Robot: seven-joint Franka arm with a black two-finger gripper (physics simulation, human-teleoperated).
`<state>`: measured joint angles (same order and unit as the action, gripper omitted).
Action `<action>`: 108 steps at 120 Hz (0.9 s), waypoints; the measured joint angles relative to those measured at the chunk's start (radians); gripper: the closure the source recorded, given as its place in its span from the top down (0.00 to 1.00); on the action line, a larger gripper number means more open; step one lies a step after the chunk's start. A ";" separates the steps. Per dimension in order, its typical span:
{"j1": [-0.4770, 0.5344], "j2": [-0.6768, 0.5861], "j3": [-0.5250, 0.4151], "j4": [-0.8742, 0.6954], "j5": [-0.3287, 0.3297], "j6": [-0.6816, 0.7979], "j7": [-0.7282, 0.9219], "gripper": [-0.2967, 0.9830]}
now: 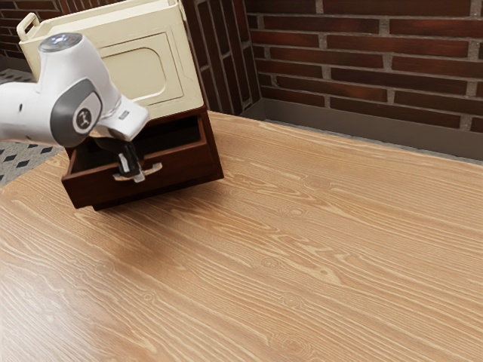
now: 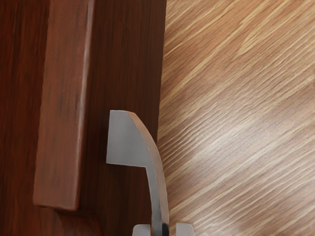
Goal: Pull the drawer handle with one arm to open the drawer
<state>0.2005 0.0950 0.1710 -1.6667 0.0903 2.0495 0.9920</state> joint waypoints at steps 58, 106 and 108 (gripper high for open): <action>0.006 -0.085 -0.035 -0.105 0.003 0.003 -0.026 0.15; 0.004 -0.128 -0.047 -0.155 0.013 0.005 -0.049 0.15; 0.004 -0.129 -0.048 -0.156 0.014 0.005 -0.051 0.15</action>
<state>0.2048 -0.0339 0.1232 -1.8223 0.1041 2.0547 0.9414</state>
